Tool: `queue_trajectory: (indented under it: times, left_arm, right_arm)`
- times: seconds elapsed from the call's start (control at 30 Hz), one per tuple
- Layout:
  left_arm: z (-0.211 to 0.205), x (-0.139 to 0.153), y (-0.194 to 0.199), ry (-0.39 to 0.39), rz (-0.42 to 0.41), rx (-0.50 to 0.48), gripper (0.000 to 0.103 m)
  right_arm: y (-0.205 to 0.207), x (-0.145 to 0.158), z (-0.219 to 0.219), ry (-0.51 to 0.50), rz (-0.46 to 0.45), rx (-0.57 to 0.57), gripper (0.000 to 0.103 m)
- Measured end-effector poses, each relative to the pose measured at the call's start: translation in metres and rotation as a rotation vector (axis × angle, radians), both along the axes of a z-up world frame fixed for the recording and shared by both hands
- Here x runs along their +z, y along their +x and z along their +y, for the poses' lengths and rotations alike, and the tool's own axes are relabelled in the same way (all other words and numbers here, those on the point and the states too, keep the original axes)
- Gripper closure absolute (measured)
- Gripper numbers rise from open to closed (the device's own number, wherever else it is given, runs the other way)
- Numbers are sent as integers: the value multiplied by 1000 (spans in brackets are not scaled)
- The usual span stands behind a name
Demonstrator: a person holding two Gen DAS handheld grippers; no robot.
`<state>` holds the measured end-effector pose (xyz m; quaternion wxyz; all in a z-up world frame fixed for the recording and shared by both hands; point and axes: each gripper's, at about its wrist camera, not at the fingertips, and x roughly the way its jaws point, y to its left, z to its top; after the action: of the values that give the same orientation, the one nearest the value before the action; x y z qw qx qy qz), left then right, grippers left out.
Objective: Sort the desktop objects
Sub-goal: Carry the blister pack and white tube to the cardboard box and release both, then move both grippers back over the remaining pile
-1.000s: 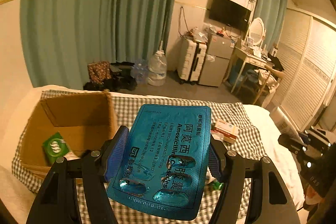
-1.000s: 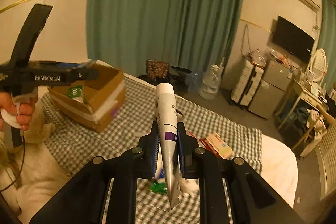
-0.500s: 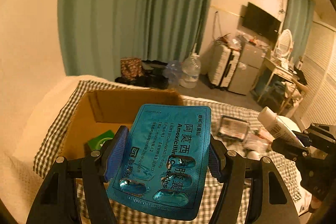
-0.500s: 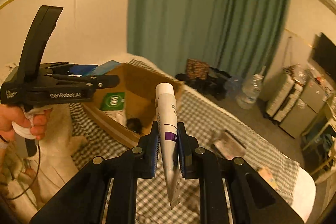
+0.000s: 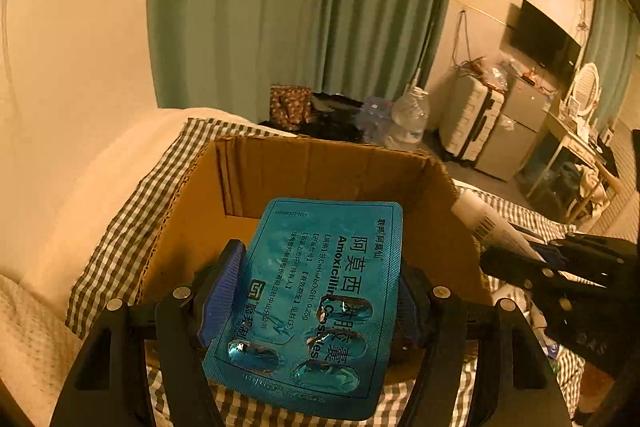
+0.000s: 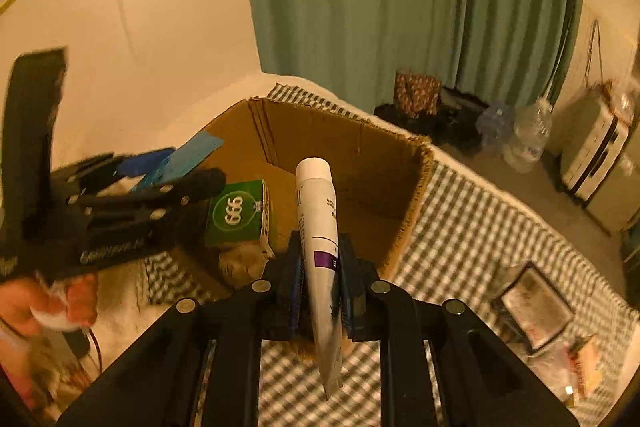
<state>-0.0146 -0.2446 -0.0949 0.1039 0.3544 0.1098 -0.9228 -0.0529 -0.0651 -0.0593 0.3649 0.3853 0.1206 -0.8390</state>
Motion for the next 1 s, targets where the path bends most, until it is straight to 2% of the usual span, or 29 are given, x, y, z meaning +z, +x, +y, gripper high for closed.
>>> queue_trajectory:
  times: [0.13, 0.17, 0.2, 0.23, 0.27, 0.3, 0.4, 0.57, 0.7, 1.0]
  left_arm:
    - [-1, -1, 0, -1, 4, 6, 32]
    - [0, -1, -1, -5, 4, 8, 30]
    - [-1, -1, -2, -9, 2, 13, 29]
    - [-1, -1, -2, -8, 1, 16, 20]
    - [-2, -1, -2, -5, 0, 24, 10]
    - [-2, -1, -1, -2, 1, 40, 7]
    - [0, 0, 3, 11, 10, 49, 5]
    - [14, 2, 7, -12, -12, 33, 3]
    - [39, 16, 18, -13, -9, -10, 3]
    - [120, 62, 47, -51, 19, -123, 0]
  right_arm:
    - [-19, -7, -1, -110, -80, -83, 86]
    - [-20, -7, 1, -136, -94, -86, 83]
    - [-22, -6, 3, -168, -102, -97, 74]
    - [-22, -4, 5, -185, -96, -110, 67]
    - [-20, -2, 6, -197, -94, -111, 54]
    - [-20, 0, 8, -216, -92, -108, 48]
    - [-14, 10, 15, -236, -51, -118, 48]
    - [-7, 23, 40, -228, -5, -151, 48]
    - [-5, 28, 83, -235, -7, -214, 48]
    - [31, 58, 211, -195, 86, -392, 48]
